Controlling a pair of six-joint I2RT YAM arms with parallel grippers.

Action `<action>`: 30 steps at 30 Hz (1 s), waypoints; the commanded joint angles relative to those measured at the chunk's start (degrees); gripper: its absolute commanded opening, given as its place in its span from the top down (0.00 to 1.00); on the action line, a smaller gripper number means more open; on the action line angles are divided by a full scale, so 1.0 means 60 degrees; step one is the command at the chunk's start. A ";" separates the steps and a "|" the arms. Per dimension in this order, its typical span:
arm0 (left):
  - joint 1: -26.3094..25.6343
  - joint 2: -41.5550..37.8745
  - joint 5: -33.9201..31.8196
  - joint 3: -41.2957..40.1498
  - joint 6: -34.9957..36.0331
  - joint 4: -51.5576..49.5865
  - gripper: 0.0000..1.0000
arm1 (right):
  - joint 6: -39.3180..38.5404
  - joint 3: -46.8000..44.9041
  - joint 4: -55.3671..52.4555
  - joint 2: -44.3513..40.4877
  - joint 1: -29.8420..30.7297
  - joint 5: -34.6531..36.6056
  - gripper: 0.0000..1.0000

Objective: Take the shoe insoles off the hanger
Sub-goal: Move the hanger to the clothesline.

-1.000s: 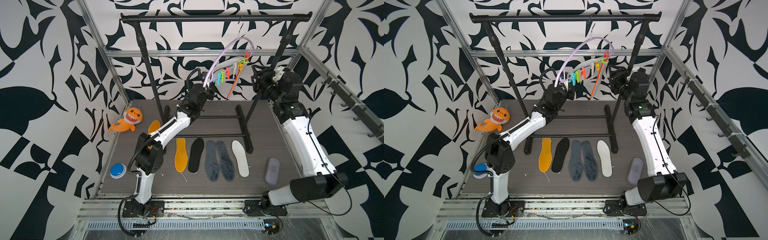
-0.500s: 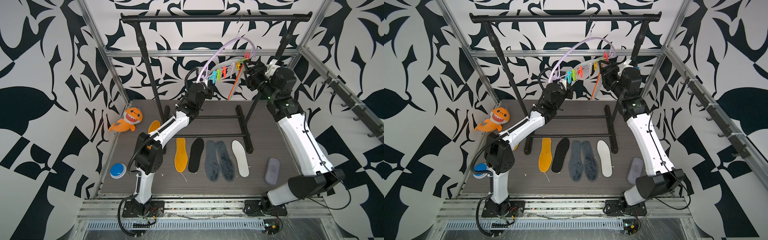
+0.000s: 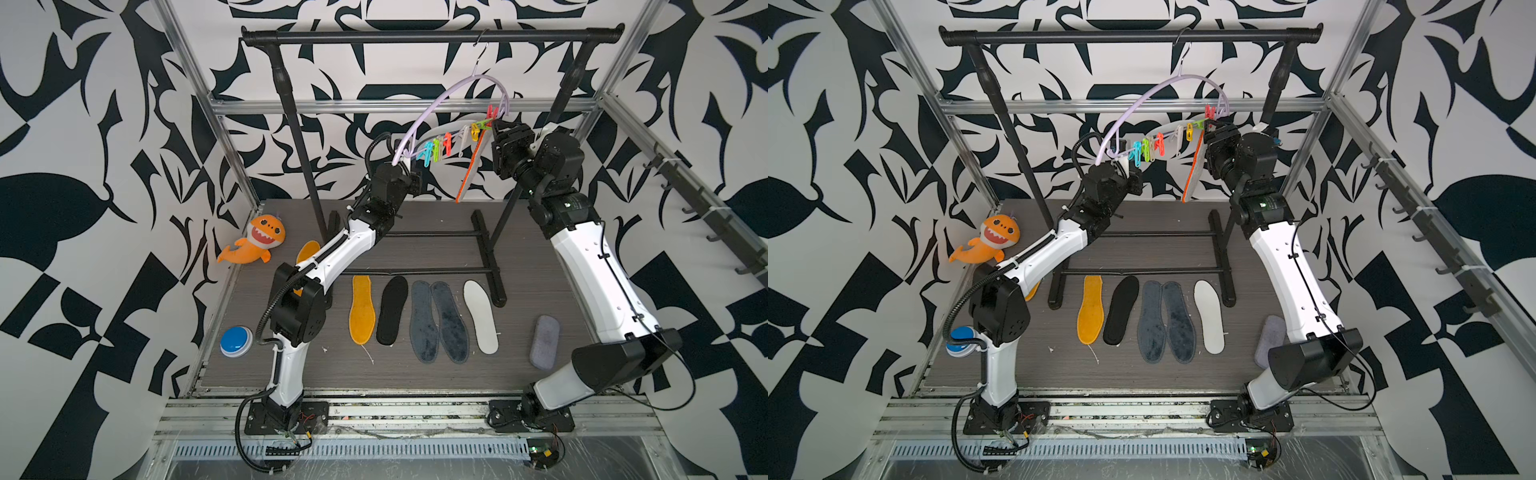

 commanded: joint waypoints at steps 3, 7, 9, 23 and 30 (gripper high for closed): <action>0.0147 0.0449 0.0409 0.0745 -0.0204 0.0407 1.00 | 0.0160 0.0266 0.0738 -0.0027 0.0261 0.0458 0.40; 0.0281 0.0688 0.0515 0.1028 -0.0379 0.0467 1.00 | 0.0029 0.0365 0.0756 0.0065 0.0497 0.0488 0.43; 0.0374 0.0613 0.0575 0.0877 -0.0535 0.0612 1.00 | -0.0119 0.0399 0.0686 0.0077 0.0653 0.0576 0.43; 0.0794 -0.0221 0.0868 -0.0296 -0.0725 0.1285 1.00 | -0.0408 0.1959 0.0596 0.1461 0.1741 0.0673 0.48; 0.1080 -0.0736 0.0781 -0.1035 -0.0831 0.1512 1.00 | -0.0628 0.3494 0.0059 0.2518 0.2356 0.0565 0.54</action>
